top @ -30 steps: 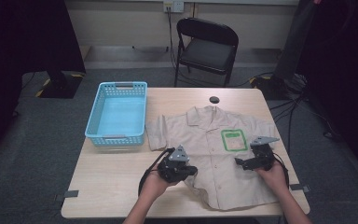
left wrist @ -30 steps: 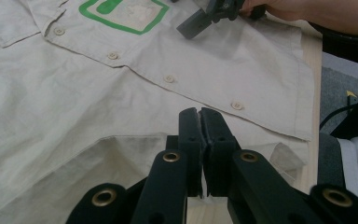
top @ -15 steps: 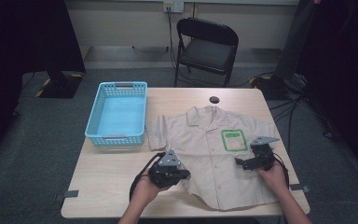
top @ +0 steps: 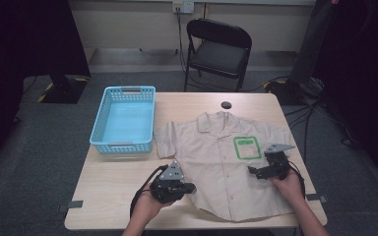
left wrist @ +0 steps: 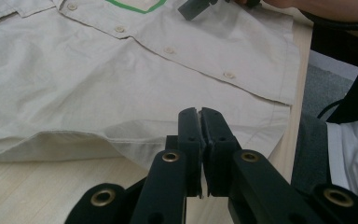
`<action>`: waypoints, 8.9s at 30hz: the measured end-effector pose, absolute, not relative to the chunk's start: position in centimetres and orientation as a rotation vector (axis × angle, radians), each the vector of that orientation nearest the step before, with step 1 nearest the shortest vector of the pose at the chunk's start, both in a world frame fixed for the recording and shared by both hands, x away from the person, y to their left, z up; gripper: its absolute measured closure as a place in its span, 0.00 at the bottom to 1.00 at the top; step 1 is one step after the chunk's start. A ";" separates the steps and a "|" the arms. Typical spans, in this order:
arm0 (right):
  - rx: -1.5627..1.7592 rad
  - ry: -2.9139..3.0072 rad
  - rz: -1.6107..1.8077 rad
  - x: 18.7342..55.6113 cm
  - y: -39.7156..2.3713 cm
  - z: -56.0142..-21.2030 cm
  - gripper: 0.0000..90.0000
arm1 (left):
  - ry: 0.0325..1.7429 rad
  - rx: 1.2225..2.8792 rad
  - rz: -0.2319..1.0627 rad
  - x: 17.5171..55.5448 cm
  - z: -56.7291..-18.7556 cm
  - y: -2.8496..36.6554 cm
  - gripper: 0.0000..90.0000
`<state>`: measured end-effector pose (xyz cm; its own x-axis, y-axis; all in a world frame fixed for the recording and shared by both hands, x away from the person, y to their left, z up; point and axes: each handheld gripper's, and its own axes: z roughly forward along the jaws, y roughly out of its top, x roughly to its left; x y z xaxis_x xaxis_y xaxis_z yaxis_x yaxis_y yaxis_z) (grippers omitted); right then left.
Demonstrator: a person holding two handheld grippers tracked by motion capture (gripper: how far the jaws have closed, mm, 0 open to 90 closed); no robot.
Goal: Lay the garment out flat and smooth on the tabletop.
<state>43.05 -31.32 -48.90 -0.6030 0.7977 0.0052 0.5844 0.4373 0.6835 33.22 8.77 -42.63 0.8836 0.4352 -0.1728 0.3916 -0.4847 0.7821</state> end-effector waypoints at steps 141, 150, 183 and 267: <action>1.184 2.377 0.942 43.1 -31.3 -48.9 0.01 | 0.694 2.113 0.221 34.5 -44.5 16.7 0.01; 1.183 2.377 0.941 43.1 -31.3 -48.9 0.01 | 0.709 2.123 0.209 34.7 -45.0 17.4 0.01; 1.182 2.379 0.942 43.1 -31.3 -48.9 0.01 | 0.754 2.122 0.205 34.9 -46.1 19.9 0.01; 1.180 2.382 0.945 43.1 -31.3 -48.9 0.00 | 0.897 2.073 0.228 34.7 -48.1 25.8 0.02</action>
<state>43.05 -31.30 -48.91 -0.6080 0.7939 0.0073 0.5831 0.4403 0.6827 34.66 25.79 -48.15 0.7269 0.6697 -0.1517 0.5160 -0.3869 0.7642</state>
